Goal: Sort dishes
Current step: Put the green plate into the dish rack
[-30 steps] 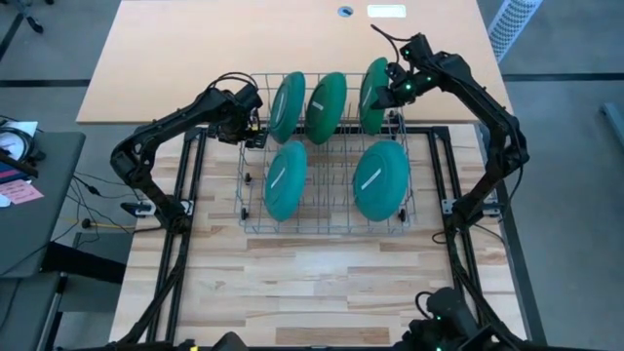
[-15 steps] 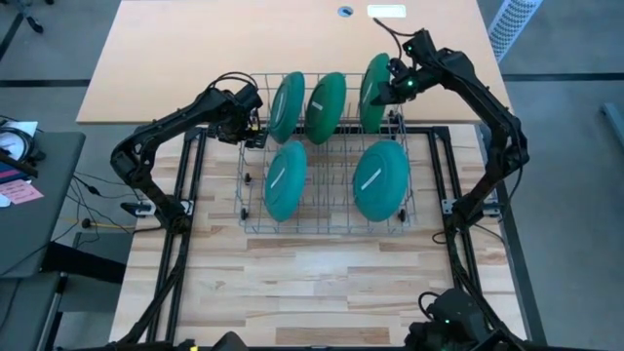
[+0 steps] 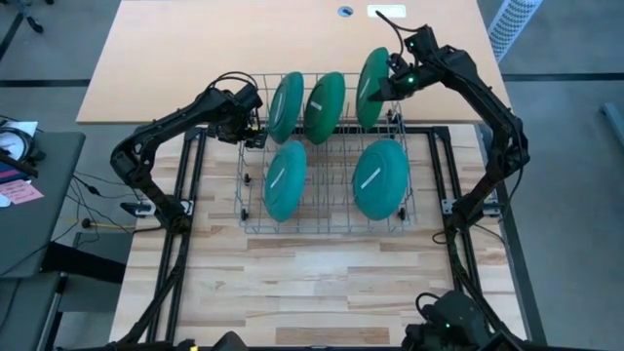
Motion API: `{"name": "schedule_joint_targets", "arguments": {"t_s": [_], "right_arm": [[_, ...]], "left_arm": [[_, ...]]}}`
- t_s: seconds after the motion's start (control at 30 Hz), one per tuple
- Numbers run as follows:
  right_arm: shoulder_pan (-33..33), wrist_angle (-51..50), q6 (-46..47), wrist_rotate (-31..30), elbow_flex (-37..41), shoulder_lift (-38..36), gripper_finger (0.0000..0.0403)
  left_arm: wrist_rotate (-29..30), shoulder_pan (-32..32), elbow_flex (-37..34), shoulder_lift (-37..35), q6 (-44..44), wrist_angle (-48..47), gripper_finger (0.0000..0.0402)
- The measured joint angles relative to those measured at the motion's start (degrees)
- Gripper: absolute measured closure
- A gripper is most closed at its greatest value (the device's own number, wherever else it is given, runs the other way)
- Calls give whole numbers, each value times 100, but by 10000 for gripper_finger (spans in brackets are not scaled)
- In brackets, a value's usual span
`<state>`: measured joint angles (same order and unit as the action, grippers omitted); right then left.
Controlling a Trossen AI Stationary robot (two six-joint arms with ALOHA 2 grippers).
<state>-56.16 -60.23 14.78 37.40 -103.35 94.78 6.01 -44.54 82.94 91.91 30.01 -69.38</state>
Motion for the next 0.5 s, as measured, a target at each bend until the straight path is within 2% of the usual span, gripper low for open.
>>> {"name": "schedule_joint_targets", "arguments": {"t_s": [0.2,0.5], "right_arm": [[63,287,165,328,-7,0,388],[59,205,119,-1,0,22,388]], "left_arm": [[2,0,0,0,-3,21,183],[1,1,2,0,3,105,183]]}}
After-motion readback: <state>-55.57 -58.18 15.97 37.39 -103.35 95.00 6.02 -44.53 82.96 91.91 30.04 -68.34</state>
